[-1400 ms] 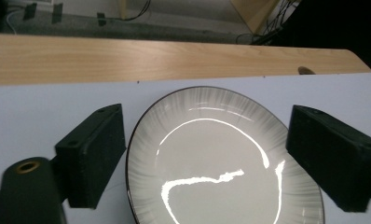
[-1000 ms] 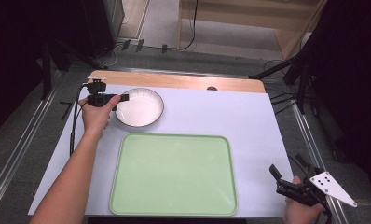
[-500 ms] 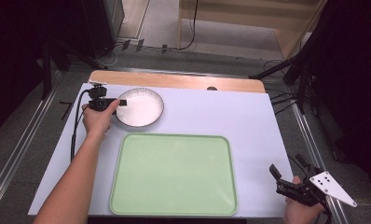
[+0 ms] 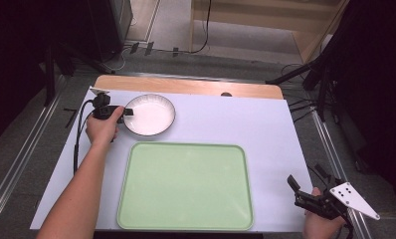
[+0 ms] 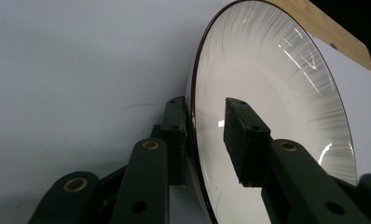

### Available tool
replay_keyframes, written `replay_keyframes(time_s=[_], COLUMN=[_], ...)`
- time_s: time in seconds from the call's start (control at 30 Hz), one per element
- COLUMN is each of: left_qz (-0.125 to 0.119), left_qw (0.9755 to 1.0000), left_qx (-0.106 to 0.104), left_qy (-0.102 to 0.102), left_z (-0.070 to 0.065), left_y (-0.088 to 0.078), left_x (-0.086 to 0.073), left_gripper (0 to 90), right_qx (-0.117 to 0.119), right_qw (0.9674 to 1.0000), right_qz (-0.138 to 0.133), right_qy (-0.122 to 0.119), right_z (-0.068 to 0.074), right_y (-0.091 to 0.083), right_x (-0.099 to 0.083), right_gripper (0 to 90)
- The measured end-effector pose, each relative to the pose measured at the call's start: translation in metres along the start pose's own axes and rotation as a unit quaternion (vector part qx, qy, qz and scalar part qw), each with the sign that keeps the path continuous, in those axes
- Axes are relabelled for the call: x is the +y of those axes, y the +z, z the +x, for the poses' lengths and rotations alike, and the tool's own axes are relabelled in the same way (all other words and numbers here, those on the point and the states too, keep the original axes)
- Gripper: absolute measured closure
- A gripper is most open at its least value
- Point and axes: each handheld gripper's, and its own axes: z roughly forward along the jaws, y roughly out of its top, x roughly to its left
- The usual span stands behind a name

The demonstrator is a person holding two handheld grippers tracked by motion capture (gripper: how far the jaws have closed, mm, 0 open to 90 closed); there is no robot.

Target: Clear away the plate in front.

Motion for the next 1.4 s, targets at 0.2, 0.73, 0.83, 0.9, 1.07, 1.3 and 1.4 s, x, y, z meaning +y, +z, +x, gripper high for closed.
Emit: replay_keyframes(time_s=[0.2, 0.73, 0.83, 0.9, 1.07, 1.3, 1.4], left_qz=[0.009, 0.0, 0.004, 0.006, -0.001, -0.014, -0.02], left_qw=[0.9994, 0.9941, 0.9936, 0.9937, 0.9947, 0.9943, 0.9942], left_qx=[-0.004, -0.037, -0.045, -0.043, -0.038, -0.055, -0.062], left_qy=[-0.033, -0.102, -0.104, -0.103, -0.096, -0.091, -0.085], left_z=[0.002, 0.011, 0.013, 0.013, 0.011, 0.006, 0.003], left_y=[0.003, 0.002, 0.003, 0.002, -0.002, -0.011, -0.015], left_x=[-0.002, -0.007, -0.007, -0.007, -0.006, -0.003, -0.002], left_gripper=[72.0, 84.8, 84.8, 84.8, 84.9, 84.9, 85.0], right_qx=[0.001, 0.001, -0.001, -0.001, -0.002, -0.002, -0.002], right_qw=[1.0, 1.0, 1.0, 1.0, 1.0, 1.0, 1.0], right_qz=[0.0, -0.001, -0.002, -0.002, -0.002, -0.003, -0.003], right_qy=[0.002, 0.004, 0.004, 0.003, 0.004, 0.003, 0.002], right_z=[0.0, -0.002, -0.002, -0.002, -0.002, -0.002, -0.002], right_y=[0.0, 0.0, -0.001, -0.001, -0.001, -0.001, -0.001], right_x=[0.0, -0.001, -0.001, -0.001, -0.001, 0.0, 0.0], right_gripper=[1.3, 1.3, 1.3, 1.3, 1.3, 1.3, 1.3])
